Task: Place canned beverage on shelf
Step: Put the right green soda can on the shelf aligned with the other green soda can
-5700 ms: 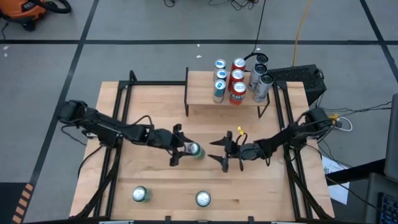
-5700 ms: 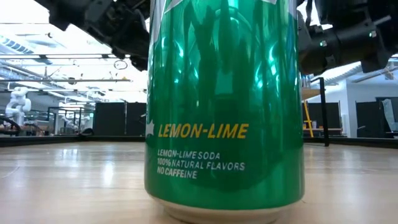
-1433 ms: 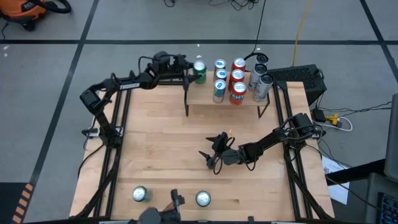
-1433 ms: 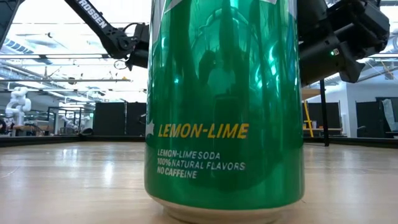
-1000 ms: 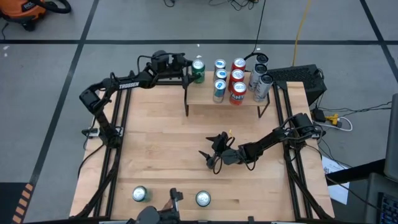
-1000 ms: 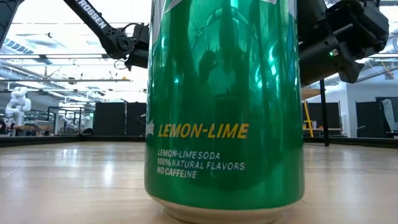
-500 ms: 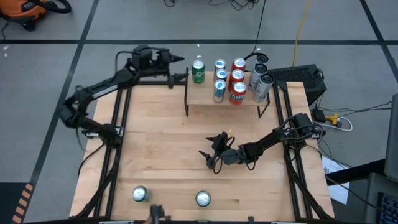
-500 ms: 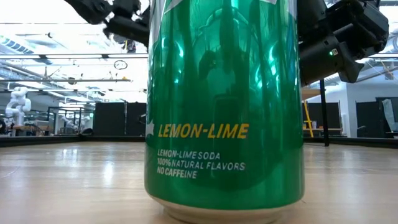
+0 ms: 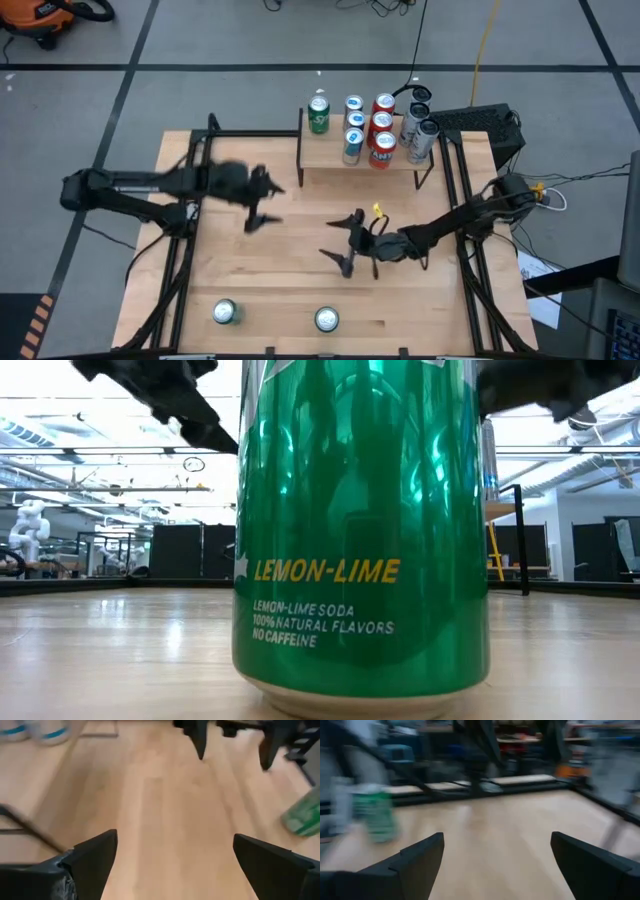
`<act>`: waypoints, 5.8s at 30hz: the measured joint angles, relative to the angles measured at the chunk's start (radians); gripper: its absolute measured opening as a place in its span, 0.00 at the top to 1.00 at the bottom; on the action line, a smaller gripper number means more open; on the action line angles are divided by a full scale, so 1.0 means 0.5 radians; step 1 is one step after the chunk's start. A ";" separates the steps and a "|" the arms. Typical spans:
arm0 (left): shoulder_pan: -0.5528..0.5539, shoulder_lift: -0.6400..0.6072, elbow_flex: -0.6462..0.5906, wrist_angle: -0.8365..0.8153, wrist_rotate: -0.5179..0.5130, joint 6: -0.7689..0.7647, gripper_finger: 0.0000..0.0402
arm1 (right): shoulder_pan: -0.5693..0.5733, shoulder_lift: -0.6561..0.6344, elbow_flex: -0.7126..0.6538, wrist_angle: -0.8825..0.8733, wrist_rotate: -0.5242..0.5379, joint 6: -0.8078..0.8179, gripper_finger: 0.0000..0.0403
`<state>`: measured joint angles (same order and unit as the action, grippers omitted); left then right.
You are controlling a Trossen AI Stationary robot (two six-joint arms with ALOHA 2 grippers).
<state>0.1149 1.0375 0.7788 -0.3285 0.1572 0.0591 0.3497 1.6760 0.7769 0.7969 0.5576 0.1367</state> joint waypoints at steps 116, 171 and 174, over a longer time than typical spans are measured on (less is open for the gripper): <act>-1.555 1.959 0.219 2.403 -1.202 -0.370 0.03 | 0.758 0.325 0.670 -1.293 0.478 0.685 0.11; 0.815 1.012 0.326 1.460 0.074 0.254 0.27 | 0.620 0.314 0.228 -1.993 1.168 2.360 0.11; 0.849 1.060 0.328 1.526 0.118 0.246 0.27 | 0.583 0.315 0.228 -1.992 1.130 2.335 0.11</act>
<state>0.5396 1.5675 0.9428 0.4347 0.2161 0.1820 0.6411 1.8332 0.8909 -0.1990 1.1225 1.3042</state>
